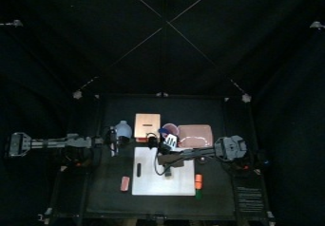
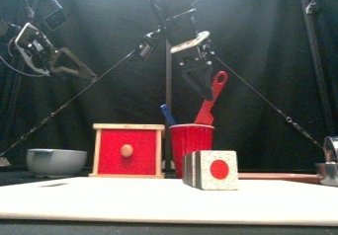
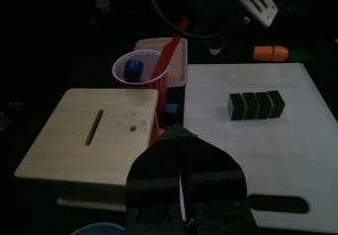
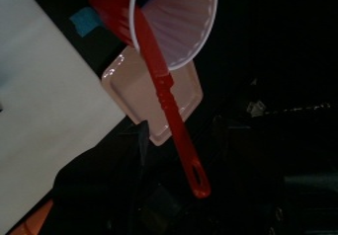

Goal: Place sushi on board then cut the sushi with the knife then place the pieces on the plate
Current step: Pick knife at handle with right hand

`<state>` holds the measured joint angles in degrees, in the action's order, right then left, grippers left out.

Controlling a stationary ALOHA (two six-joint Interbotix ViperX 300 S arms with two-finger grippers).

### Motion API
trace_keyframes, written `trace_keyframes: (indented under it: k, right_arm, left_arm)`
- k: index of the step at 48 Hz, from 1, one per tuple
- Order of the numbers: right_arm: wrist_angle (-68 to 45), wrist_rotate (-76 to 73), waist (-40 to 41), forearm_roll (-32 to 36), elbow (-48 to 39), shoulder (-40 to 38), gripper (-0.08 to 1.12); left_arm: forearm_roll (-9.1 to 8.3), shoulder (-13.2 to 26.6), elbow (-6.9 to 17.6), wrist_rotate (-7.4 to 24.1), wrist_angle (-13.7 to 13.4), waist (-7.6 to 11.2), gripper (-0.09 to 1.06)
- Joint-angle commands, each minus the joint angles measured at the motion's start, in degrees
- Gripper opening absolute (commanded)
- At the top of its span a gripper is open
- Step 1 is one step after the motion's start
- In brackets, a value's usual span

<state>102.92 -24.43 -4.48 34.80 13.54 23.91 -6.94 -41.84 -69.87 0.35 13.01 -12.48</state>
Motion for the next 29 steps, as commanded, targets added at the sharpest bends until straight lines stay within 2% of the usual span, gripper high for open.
trace_keyframes:
  k: [1,17,29]
  right_arm:
    - [-0.4,0.7,0.9,-0.8,0.5,-2.8,0.83]
    - [-0.4,1.5,1.0,-1.2,-0.7,-3.0,0.55]
    - [-0.6,1.9,1.3,-0.8,-0.8,-4.1,0.42]
  left_arm:
    - [0.09,0.1,0.7,-0.1,0.2,-0.79,0.01]
    - [0.09,0.0,0.6,0.0,-1.1,-1.41,0.01]
    - [0.0,0.0,0.7,0.0,-1.1,-1.76,0.01]
